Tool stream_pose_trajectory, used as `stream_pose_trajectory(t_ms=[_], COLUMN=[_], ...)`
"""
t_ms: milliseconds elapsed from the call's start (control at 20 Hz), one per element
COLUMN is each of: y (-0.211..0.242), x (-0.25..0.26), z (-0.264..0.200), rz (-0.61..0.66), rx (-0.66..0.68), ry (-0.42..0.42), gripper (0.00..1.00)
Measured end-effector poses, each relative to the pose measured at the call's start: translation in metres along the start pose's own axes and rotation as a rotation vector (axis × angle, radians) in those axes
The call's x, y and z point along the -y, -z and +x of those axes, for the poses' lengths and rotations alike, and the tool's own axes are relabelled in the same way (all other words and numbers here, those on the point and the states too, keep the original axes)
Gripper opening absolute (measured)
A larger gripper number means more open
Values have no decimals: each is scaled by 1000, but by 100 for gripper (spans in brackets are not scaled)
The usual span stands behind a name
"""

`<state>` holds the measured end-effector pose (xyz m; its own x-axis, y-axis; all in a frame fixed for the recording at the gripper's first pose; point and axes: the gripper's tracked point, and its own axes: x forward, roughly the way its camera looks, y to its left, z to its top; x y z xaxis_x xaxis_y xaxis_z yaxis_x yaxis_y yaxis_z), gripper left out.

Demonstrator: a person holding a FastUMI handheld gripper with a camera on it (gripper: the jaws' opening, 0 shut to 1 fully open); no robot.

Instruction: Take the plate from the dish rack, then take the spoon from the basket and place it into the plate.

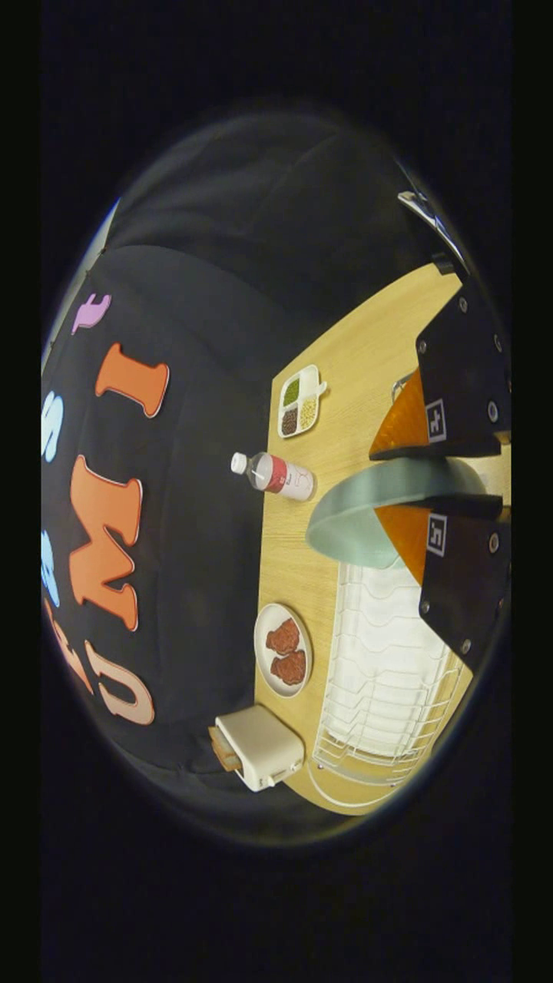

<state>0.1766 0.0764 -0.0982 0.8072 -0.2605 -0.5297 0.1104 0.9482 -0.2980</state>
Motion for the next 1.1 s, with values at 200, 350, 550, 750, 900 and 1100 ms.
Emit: stream_pose_trajectory(t_ms=[200, 350, 550, 750, 900, 1100], y=[-12, -21, -26, -26, -18, 14], x=[-2, -4, -5, -9, -20, -30], z=[-7, -14, -24, -48, -71, -102], rz=[-72, -115, -105, -9, 98, 219], rx=[15, 32, 46, 54, 60, 52], ry=[50, 81, 78, -13, -129, -280], gripper=[19, 19, 19, 19, 19, 19])
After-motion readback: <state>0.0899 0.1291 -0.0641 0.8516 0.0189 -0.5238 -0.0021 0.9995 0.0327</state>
